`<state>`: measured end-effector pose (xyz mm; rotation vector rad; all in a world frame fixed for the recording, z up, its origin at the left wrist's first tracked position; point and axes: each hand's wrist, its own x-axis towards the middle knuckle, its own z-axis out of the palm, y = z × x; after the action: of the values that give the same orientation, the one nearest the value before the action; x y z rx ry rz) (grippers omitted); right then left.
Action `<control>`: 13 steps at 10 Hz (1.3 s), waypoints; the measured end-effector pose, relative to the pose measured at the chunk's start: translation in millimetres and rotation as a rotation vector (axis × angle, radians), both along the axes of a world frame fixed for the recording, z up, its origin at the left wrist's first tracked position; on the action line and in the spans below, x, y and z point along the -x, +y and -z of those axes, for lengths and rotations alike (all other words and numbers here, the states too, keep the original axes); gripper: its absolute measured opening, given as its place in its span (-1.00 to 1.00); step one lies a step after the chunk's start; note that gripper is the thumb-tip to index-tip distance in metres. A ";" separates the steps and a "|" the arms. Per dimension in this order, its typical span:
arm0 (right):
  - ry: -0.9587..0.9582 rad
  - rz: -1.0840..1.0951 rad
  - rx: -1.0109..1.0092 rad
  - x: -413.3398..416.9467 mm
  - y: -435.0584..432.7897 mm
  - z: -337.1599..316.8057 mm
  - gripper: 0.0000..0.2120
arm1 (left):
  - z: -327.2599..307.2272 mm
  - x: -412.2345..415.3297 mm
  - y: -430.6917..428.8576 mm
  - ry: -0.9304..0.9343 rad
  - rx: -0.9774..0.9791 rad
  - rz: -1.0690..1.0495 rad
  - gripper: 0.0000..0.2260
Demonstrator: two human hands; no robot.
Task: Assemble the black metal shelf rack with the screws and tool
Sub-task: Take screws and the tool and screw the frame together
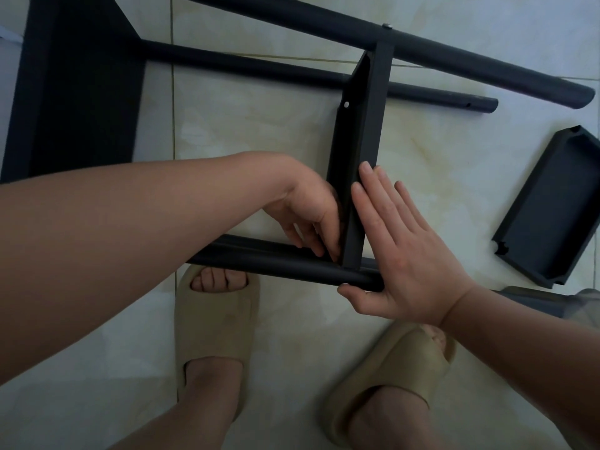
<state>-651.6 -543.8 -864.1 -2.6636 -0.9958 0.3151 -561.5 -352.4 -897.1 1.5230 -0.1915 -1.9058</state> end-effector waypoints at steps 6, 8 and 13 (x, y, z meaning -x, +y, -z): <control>0.001 0.001 -0.008 0.5 -0.1 1.0 0.00 | -0.5 1.8 2.0 -0.001 0.016 -0.034 -0.83; 0.002 0.002 -0.013 0.0 -0.2 1.0 0.01 | 2.4 4.4 3.7 0.069 0.039 -0.096 -0.86; 0.003 0.002 -0.017 0.0 -0.4 1.6 0.02 | 1.3 4.6 2.6 0.090 0.042 -0.105 -0.84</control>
<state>-651.6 -544.3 -865.7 -2.6478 -0.9904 0.3083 -566.1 -349.7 -898.5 1.3893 -0.1084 -1.8714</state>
